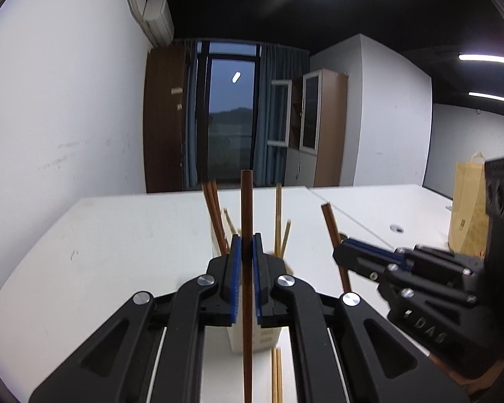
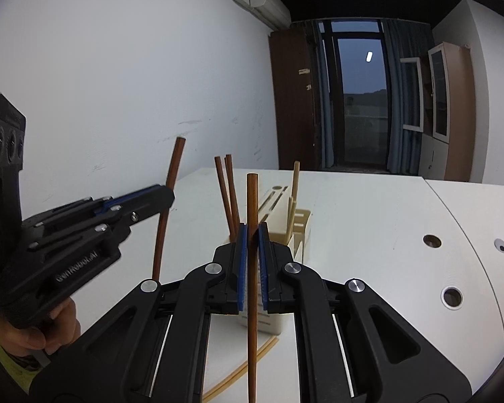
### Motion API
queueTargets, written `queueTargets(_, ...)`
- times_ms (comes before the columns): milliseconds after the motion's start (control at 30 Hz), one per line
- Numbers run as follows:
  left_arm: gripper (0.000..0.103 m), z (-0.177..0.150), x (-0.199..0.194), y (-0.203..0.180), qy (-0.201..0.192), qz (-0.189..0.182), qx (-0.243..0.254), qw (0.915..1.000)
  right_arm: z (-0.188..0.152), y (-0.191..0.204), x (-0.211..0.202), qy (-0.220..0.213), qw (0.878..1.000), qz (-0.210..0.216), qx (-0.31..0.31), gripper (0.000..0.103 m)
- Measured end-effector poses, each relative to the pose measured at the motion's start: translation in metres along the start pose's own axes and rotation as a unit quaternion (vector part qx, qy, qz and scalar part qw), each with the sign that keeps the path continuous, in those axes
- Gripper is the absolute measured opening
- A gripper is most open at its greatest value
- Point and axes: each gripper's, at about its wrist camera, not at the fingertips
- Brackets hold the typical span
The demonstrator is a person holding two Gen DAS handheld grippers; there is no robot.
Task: Organize utensils
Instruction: 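Lift both held chopsticks upright and carry them above the holder, then lower both held chopsticks into the holder openings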
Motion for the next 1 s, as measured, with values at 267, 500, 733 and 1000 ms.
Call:
queueTargets(267, 0.006, 0.012, 0.012, -0.002, -0.017, 0.011, 0.006, 0.9998, 0.015, -0.007, 0.006, -0.037, 0.999, 0.006, 0.006, 0.006)
queueTargets(500, 0.006, 0.017, 0.016, 0.000, -0.051, 0.015, 0.002, 0.9986, 0.024, -0.014, 0.009, -0.077, 0.997, 0.018, 0.014, 0.006)
queueTargets(733, 0.006, 0.025, 0.005, 0.003, -0.116, 0.026, -0.009, 0.9929, 0.032, -0.021, 0.012, -0.118, 0.992, 0.037, 0.018, 0.006)
queueTargets(1000, 0.006, 0.033, 0.002, 0.005, -0.161, 0.039, -0.014, 0.9861, 0.039, -0.023, 0.008, -0.181, 0.982, 0.060, 0.014, 0.006)
Point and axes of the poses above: each gripper's, at about its wrist camera, not at the fingertips, and x roughly the way its jaws point, y to its left, z to its top, and after that the axes turned 10 degrees about x, right-handed
